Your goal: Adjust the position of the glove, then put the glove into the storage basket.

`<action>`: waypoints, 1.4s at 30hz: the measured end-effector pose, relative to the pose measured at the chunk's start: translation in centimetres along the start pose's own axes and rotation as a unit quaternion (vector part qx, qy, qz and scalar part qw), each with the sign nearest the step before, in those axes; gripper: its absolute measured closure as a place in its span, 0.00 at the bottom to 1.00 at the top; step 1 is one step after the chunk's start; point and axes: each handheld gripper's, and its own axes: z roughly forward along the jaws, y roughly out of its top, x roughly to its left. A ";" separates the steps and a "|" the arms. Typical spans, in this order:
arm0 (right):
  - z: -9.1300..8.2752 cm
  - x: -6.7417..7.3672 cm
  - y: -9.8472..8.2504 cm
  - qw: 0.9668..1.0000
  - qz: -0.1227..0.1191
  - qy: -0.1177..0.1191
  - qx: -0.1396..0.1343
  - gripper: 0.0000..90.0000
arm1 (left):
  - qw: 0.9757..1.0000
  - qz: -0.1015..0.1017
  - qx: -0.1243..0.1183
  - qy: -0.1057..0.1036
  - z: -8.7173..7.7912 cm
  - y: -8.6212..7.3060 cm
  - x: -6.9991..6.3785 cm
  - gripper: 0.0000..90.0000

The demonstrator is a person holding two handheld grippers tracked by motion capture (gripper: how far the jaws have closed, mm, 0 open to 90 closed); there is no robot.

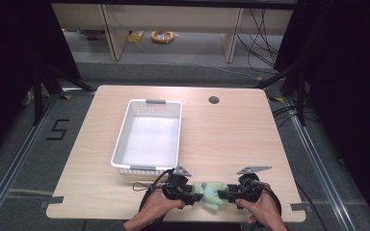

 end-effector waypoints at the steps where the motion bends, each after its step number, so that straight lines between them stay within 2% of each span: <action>1: 0.2 0.0 -0.1 1.000 0.005 0.007 -0.002 0.53 | 1.000 0.006 0.001 0.002 0.1 0.0 0.0 0.57; 4: 0.3 0.0 -0.1 1.000 0.007 0.010 0.000 0.53 | 1.000 0.012 0.003 0.006 0.2 0.1 0.0 0.58; 6: 0.5 -0.1 -0.2 1.000 0.010 0.017 -0.001 0.53 | 1.000 0.013 0.001 0.001 0.2 0.0 0.0 0.60; 7: 0.5 0.1 -0.3 0.999 0.029 0.029 0.001 0.53 | 1.000 0.016 0.001 -0.004 0.3 0.0 0.0 0.62; 9: 0.5 0.0 -0.3 0.999 0.030 0.032 0.001 0.53 | 1.000 0.011 0.000 -0.010 0.3 0.0 0.0 0.63; 10: 0.6 -0.4 -0.3 0.999 0.019 0.029 -0.004 0.55 | 1.000 0.009 -0.002 -0.011 0.3 0.0 0.0 0.65; 11: 0.6 -0.5 -0.3 0.999 0.021 0.041 -0.003 0.56 | 1.000 0.007 -0.003 -0.014 0.3 0.0 0.1 0.67; 14: 0.6 -0.6 -0.3 0.999 0.021 0.043 -0.004 0.58 | 1.000 0.003 -0.008 -0.015 0.2 -0.1 0.0 0.70; 17: 0.7 -0.7 -0.3 0.998 0.023 0.053 -0.005 0.63 | 1.000 0.012 -0.007 -0.010 0.1 0.0 0.1 0.73; 19: 0.8 -0.8 -0.3 0.997 0.024 0.067 -0.005 0.65 | 1.000 0.006 -0.003 -0.016 0.1 0.0 0.1 0.74; 20: 0.8 -0.6 -0.3 0.996 0.042 0.073 -0.002 0.67 | 1.000 0.002 -0.006 -0.024 0.2 0.0 0.2 0.75; 21: 0.8 -0.7 -0.3 0.997 0.035 0.069 -0.004 0.68 | 1.000 0.005 -0.004 -0.023 0.2 0.1 0.2 0.75; 23: 0.7 -0.8 -0.3 0.996 0.032 0.077 -0.006 0.73 | 1.000 0.008 -0.006 -0.016 0.1 0.1 0.1 0.76; 24: 0.8 -0.8 -0.4 0.996 0.034 0.086 -0.009 0.74 | 1.000 0.013 -0.018 -0.008 0.2 0.0 0.1 0.77; 26: 0.6 -0.7 -0.4 0.996 0.033 0.088 -0.010 0.76 | 1.000 0.010 -0.016 -0.010 0.1 0.0 0.1 0.78; 27: 0.6 -0.9 -0.4 0.997 0.021 0.078 -0.015 0.77 | 1.000 0.006 -0.004 -0.010 -0.1 0.0 0.1 0.78; 28: 0.6 -0.9 -0.4 0.997 0.022 0.078 -0.017 0.78 | 1.000 0.011 -0.008 -0.021 0.0 0.0 0.3 0.78; 29: 0.6 -1.0 -0.5 0.996 0.018 0.086 -0.022 0.79 | 1.000 -0.002 -0.011 -0.026 0.1 0.0 0.2 0.78; 30: 0.6 -0.9 -0.5 0.996 0.015 0.083 -0.024 0.79 | 1.000 0.003 -0.009 -0.025 0.0 0.0 0.2 0.79; 31: 0.5 -0.8 -0.5 0.996 0.015 0.084 -0.026 0.80 | 1.000 0.009 -0.011 -0.014 -0.1 0.0 0.2 0.79; 32: 0.5 -0.8 -0.5 0.996 0.015 0.084 -0.026 0.80 | 1.000 0.002 -0.009 -0.020 -0.1 -0.1 0.1 0.79; 33: 0.4 -0.7 -0.6 0.996 0.023 0.088 -0.024 0.80 | 1.000 0.015 -0.008 -0.018 -0.2 -0.1 0.2 0.79; 34: 0.4 -0.6 -0.6 0.996 0.019 0.086 -0.027 0.81 | 1.000 0.004 -0.013 -0.016 -0.2 -0.1 -0.1 0.79; 35: 0.3 -0.6 -0.5 0.995 0.024 0.090 -0.022 0.81 | 1.000 0.013 -0.009 -0.024 -0.3 -0.1 0.1 0.80; 36: 0.2 -0.5 -0.5 0.996 0.019 0.085 -0.026 0.81 | 1.000 0.007 -0.013 -0.021 -0.3 -0.2 0.0 0.80; 37: 0.3 -0.7 -0.5 0.996 0.008 0.085 -0.030 0.82 | 1.000 0.013 -0.010 -0.020 -0.5 -0.2 0.1 0.80; 42: 0.0 -0.4 -0.4 0.996 0.003 0.087 -0.033 0.83 | 1.000 0.019 -0.012 -0.020 -0.8 -0.2 -0.1 0.80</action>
